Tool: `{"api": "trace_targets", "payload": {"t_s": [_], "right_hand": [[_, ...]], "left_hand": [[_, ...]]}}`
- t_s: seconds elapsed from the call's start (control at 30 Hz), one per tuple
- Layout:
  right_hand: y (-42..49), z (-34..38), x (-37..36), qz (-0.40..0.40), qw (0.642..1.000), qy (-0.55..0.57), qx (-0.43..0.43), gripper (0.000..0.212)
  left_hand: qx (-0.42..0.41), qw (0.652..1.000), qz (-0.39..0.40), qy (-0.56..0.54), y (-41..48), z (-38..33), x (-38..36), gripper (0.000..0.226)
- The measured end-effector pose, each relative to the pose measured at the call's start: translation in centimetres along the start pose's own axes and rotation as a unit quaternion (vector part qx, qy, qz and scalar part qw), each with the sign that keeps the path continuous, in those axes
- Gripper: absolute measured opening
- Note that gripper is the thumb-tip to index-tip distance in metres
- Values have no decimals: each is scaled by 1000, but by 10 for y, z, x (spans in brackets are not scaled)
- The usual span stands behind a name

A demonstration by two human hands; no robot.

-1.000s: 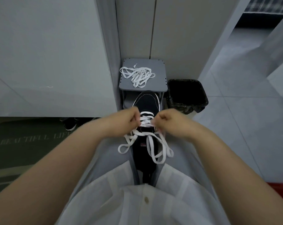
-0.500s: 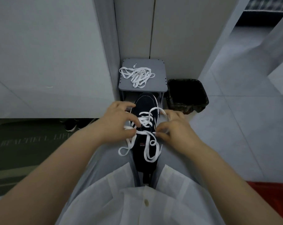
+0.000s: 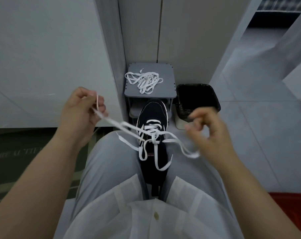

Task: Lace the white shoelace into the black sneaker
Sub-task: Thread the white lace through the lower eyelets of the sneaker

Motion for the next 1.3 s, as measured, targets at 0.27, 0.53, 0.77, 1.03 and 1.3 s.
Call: {"api": "trace_targets", "payload": {"t_s": [0.27,0.53,0.77,1.03,1.3], "right_hand": [[-9,-32,-47,106,915,-381,78,16],[-2,-10,-14,-65,976,159,-136,19],[5,18,-2,18,1000,2,3,12],[-6,-23,-33,114,952,-282,-25,13],[2,21,-9,-20,940,320,-113,15]], "left_hand": [[-188,771,291,534,-27,54,-49,6],[-193,851,152,464,-10,46,-26,9],[-73,991,3,111,-17,5,-12,23],[-148,800,263,518,-30,64,-46,32],[-190,849,163,465,-27,70,-49,30]]}}
Point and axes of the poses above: each hand's wrist, its own y-axis towards the middle knuckle, its own x-axis out of the back of the hand, z = x × y, the point moved 5 cm from there along y, towards the middle knuckle, and after that the axes turned 1 degree about -z, right-handed, at the moved point
